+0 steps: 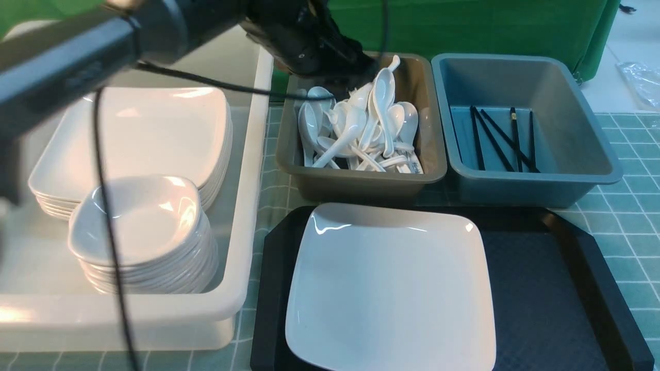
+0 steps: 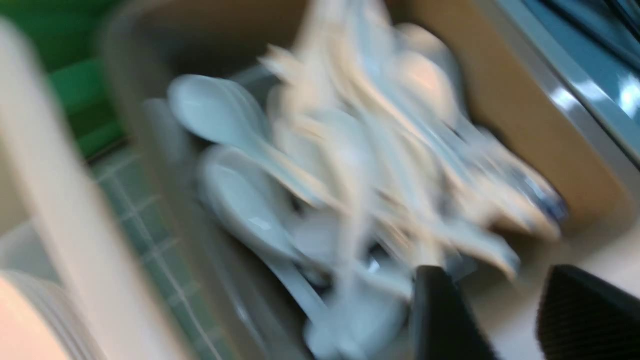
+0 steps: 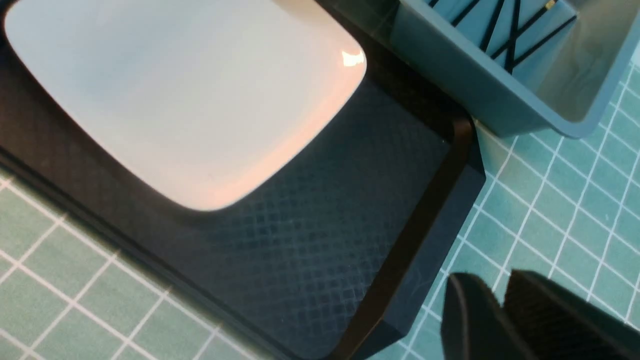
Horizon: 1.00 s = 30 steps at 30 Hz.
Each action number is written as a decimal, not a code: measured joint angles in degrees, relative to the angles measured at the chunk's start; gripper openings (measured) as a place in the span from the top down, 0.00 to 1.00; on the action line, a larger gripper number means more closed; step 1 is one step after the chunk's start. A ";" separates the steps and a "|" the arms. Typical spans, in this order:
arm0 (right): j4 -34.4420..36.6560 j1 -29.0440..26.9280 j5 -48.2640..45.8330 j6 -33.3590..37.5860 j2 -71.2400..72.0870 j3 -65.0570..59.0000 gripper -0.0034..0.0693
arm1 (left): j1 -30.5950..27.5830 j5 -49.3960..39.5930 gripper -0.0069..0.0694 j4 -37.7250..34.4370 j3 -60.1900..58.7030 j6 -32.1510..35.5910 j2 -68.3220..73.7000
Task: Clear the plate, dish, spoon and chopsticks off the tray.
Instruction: Use the left arm to put the soup spoon into the small storage box in the middle, then use the left arm to grab a plate from the dinner plate
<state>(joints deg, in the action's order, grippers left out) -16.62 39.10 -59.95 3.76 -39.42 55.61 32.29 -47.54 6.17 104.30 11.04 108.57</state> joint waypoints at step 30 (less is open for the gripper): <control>0.44 0.00 -0.74 0.05 0.74 -2.51 0.76 | 18.08 17.72 0.27 13.71 -54.47 36.71 -13.73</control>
<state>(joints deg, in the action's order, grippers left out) -16.18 39.10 -60.69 3.80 -38.68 53.10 50.37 -29.82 19.88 49.83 47.74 94.84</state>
